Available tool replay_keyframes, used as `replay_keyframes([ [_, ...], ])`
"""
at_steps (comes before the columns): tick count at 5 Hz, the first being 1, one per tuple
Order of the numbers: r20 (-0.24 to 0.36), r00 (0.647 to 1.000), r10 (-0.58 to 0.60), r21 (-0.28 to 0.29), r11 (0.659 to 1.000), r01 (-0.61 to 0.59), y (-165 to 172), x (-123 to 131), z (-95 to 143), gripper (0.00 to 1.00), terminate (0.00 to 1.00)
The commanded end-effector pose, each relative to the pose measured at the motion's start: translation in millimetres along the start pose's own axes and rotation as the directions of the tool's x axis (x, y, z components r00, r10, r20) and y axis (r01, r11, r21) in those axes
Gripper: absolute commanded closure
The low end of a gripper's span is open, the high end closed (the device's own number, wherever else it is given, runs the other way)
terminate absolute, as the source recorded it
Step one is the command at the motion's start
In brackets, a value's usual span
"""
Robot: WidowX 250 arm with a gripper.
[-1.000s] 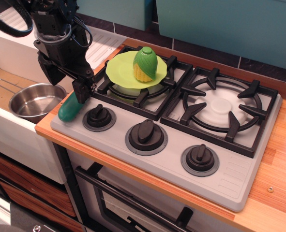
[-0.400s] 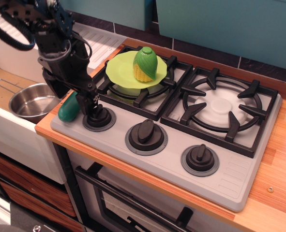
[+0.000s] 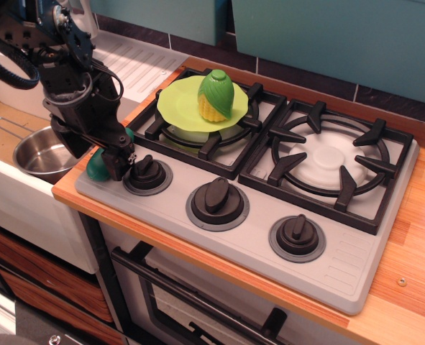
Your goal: Put corncob on plate and cucumber in pot or pan in sink
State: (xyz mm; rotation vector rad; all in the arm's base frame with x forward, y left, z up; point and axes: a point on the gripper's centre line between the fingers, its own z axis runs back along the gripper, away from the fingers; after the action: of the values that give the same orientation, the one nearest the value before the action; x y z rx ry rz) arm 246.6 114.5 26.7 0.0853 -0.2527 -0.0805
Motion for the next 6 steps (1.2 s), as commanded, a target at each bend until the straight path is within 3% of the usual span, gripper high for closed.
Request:
replay_keyframes([
  [1, 0.089, 0.996, -0.009, 0.0, 1.0, 0.009, -4.2, 12.7, -5.3, 0.0, 0.0],
  [3, 0.104, 0.994, -0.025, -0.021, 0.999, 0.028, -1.7, 17.0, -8.9, 0.0, 0.0],
  [4, 0.089, 0.996, -0.022, -0.029, 0.999, 0.025, -1.9, 17.1, -3.8, 1.0, 0.0],
  [6, 0.05, 0.999, -0.011, -0.047, 0.999, 0.014, -4.2, 18.9, 10.4, 1.0, 0.0],
])
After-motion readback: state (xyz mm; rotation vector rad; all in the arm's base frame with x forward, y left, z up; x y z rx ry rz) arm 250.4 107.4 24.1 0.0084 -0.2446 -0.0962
